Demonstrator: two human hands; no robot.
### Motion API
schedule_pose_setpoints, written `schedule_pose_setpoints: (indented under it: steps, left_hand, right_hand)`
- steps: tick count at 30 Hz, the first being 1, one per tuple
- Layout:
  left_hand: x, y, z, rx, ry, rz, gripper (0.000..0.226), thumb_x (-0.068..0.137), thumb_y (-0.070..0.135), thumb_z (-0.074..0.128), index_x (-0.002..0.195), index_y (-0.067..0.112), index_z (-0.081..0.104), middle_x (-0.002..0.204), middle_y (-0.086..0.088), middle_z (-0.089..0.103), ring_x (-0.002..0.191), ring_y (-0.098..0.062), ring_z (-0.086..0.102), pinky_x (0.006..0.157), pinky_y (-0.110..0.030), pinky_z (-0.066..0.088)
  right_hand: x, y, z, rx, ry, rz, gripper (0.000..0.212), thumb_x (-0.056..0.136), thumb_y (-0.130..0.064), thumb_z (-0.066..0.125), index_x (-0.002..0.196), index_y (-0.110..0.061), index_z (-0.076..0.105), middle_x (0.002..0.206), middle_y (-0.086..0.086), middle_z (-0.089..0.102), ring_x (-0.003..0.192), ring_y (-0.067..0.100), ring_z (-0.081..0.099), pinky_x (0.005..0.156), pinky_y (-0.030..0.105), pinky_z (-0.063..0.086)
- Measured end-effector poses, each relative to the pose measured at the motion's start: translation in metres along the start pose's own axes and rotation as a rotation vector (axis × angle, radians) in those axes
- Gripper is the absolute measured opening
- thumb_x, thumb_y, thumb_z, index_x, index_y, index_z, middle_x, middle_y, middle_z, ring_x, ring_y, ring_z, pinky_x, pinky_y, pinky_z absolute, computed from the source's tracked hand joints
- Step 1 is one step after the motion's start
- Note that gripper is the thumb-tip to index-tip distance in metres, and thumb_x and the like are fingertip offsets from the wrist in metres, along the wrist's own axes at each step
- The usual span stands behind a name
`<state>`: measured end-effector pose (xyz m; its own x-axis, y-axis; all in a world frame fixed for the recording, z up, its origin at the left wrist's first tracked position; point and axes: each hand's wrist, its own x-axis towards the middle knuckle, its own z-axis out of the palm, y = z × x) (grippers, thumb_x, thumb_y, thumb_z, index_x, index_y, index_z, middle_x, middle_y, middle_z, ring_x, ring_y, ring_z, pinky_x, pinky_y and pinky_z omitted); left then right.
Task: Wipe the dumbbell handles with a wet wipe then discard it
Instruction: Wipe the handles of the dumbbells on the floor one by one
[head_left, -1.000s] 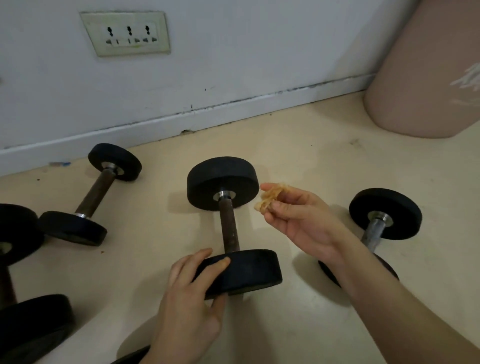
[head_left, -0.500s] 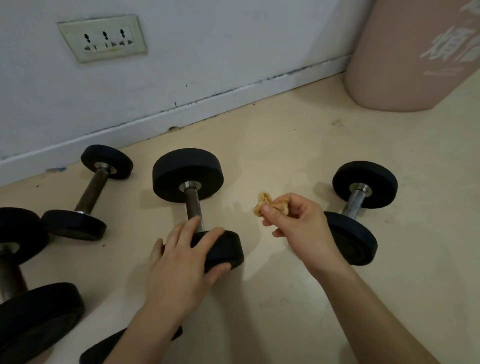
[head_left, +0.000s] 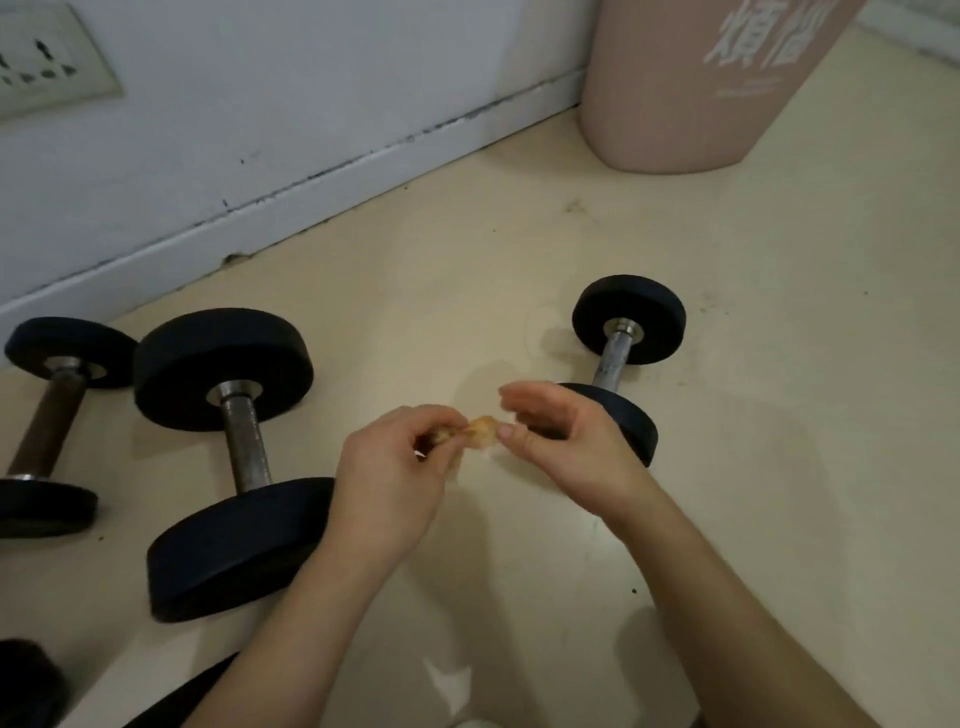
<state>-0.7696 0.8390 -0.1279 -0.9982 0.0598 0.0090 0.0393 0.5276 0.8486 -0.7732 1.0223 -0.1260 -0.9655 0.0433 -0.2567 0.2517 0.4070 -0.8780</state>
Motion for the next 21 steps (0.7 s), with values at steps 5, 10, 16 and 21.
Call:
schedule_pose_setpoints:
  steps: [5,10,16,21]
  left_hand:
    - [-0.014,-0.067,-0.031,0.639,-0.204,0.161,0.008,0.083,0.022,0.071,0.088,0.028,0.071,0.084,0.011,0.067,0.077,-0.013,0.059,0.065,-0.031,0.048]
    - [-0.022,-0.082,-0.045,0.973,-0.294,0.178,0.017,0.069,0.020,0.079,0.071,0.029,0.066,0.066,0.011,0.060,0.058,-0.012,0.054,0.057,-0.028,0.039]
    - [-0.033,-0.081,-0.069,0.963,-0.200,0.053,0.025,0.068,0.025,0.079,0.089,0.032,0.068,0.077,0.012,0.063,0.068,-0.011,0.058,0.066,-0.032,0.050]
    - [-0.043,-0.084,-0.089,0.879,-0.073,-0.011,0.020,0.078,0.026,0.072,0.098,0.027,0.069,0.086,0.008,0.066,0.073,-0.012,0.057,0.062,-0.032,0.045]
  right_hand:
    - [0.039,0.059,-0.037,-0.920,0.245,0.214,0.056,0.078,-0.039,0.069,0.125,-0.022,0.044,0.110,0.005,0.059,0.098,0.028,0.057,0.079,0.041,0.046]
    - [0.065,0.053,-0.021,-0.989,0.213,0.003,0.032,0.076,-0.033,0.070,0.097,-0.021,0.051,0.090,0.004,0.063,0.081,0.026,0.061,0.070,0.036,0.047]
    - [0.070,0.024,-0.007,-1.124,-0.021,-0.101,0.021,0.078,-0.030,0.063,0.089,-0.020,0.048,0.086,0.004,0.063,0.074,0.023,0.058,0.068,0.034,0.049]
    - [0.008,0.020,0.035,-1.096,-0.154,-0.266,0.018,0.079,-0.029,0.061,0.090,-0.019,0.051,0.085,0.003,0.059,0.075,0.023,0.052,0.073,0.033,0.036]
